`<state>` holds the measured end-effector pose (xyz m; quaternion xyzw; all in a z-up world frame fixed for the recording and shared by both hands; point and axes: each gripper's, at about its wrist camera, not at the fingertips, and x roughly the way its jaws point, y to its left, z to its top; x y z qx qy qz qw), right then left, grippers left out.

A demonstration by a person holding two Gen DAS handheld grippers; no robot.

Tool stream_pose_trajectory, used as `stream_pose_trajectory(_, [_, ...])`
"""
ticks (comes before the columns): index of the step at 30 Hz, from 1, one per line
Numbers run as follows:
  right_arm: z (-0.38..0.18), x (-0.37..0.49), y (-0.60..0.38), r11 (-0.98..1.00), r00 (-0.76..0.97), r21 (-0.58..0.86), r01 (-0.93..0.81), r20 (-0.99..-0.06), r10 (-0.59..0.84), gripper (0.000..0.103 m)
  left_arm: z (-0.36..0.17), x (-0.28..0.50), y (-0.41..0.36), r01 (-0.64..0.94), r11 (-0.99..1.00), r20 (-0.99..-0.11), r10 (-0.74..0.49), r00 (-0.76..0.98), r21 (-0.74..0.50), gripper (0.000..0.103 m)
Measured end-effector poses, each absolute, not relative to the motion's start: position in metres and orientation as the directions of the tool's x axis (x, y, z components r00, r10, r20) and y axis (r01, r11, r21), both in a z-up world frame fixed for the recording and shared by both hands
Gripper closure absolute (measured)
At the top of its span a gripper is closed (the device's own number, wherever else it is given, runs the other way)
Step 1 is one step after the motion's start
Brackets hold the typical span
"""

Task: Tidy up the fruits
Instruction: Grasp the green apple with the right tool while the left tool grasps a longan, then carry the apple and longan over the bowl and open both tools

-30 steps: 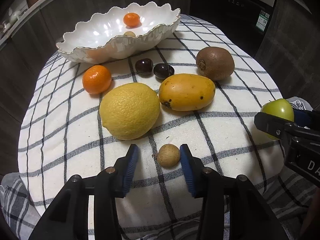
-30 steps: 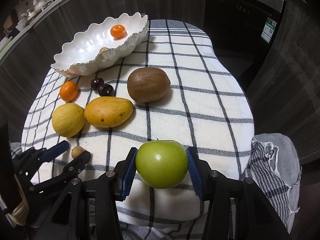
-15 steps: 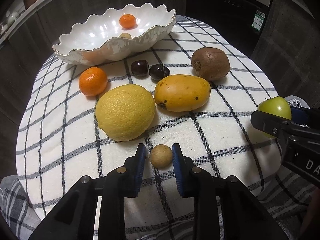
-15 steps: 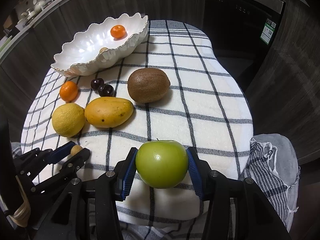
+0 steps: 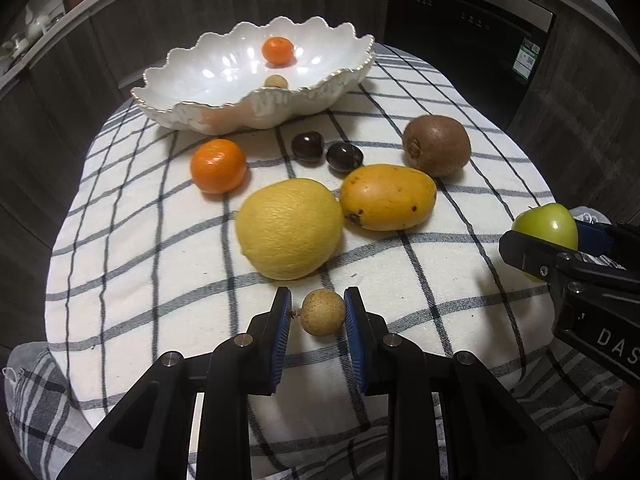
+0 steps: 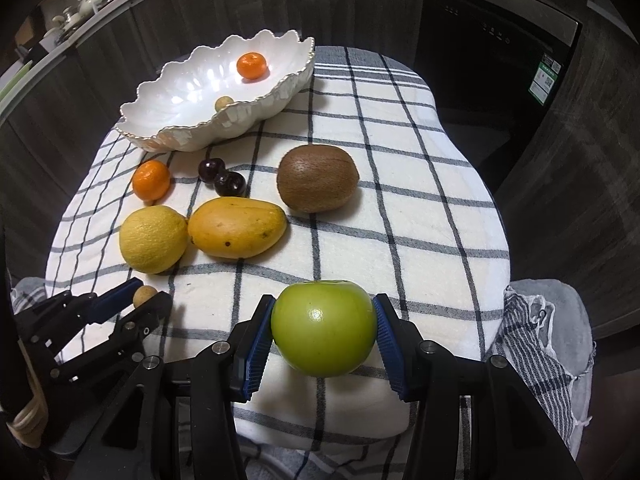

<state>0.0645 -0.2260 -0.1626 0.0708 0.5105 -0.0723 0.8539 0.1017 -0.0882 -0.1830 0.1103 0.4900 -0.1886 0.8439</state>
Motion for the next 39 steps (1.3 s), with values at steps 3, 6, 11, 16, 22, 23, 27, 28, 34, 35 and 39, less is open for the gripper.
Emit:
stream_pose_trajectory(3, [-0.160, 0.066, -0.220, 0.982, 0.471, 0.041, 0.182, -0.881, -0.051, 0.053, -0.179, 0.102, -0.082, 0.415, 0.910, -0.866, -0.212, 0.453, -0.005, 0.076])
stream_pose_trajectory(6, [-0.156, 0.068, -0.214, 0.985, 0.475, 0.037, 0.166, -0.879, -0.047, 0.053, -0.173, 0.103, -0.075, 0.399, 0.917, -0.861, -0.209, 0.463, -0.007, 0.076])
stream_pose_trajectory(11, [-0.146, 0.074, -0.203, 0.990, 0.492, 0.035, 0.135, -0.870, -0.036, 0.053, -0.160, 0.106, -0.063, 0.368, 0.930, -0.845, -0.208, 0.493, -0.014, 0.076])
stream_pose_trajectory(16, [-0.133, 0.081, -0.194, 0.993, 0.513, 0.033, 0.110, -0.858, -0.028, 0.053, -0.146, 0.114, -0.054, 0.339, 0.941, -0.827, -0.204, 0.525, -0.016, 0.076])
stream_pose_trajectory(22, [-0.115, 0.095, -0.188, 0.995, 0.549, 0.036, 0.092, -0.835, -0.021, 0.053, -0.130, 0.128, -0.047, 0.318, 0.948, -0.808, -0.199, 0.555, -0.015, 0.076])
stream_pose_trajectory(23, [-0.111, 0.098, -0.188, 0.995, 0.556, 0.036, 0.088, -0.831, -0.019, 0.053, -0.127, 0.131, -0.046, 0.314, 0.949, -0.804, -0.198, 0.561, -0.015, 0.076])
stream_pose_trajectory(27, [-0.098, 0.114, -0.187, 0.996, 0.584, 0.038, 0.081, -0.811, -0.017, 0.053, -0.111, 0.149, -0.043, 0.296, 0.955, -0.778, -0.197, 0.596, -0.015, 0.076])
stream_pose_trajectory(28, [-0.094, 0.118, -0.186, 0.996, 0.591, 0.038, 0.079, -0.807, -0.016, 0.053, -0.107, 0.153, -0.042, 0.292, 0.956, -0.772, -0.197, 0.604, -0.015, 0.076])
stream_pose_trajectory(34, [-0.075, 0.144, -0.189, 0.997, 0.634, 0.033, 0.072, -0.773, -0.020, 0.053, -0.084, 0.185, -0.041, 0.276, 0.961, -0.735, -0.195, 0.649, -0.011, 0.076])
stream_pose_trajectory(35, [-0.073, 0.148, -0.189, 0.997, 0.640, 0.032, 0.073, -0.768, -0.022, 0.053, -0.081, 0.190, -0.042, 0.275, 0.961, -0.731, -0.193, 0.655, -0.007, 0.076])
stream_pose_trajectory(39, [-0.068, 0.170, -0.193, 0.996, 0.655, 0.032, 0.081, -0.755, -0.029, 0.053, -0.075, 0.214, -0.044, 0.278, 0.961, -0.728, -0.195, 0.657, -0.007, 0.076])
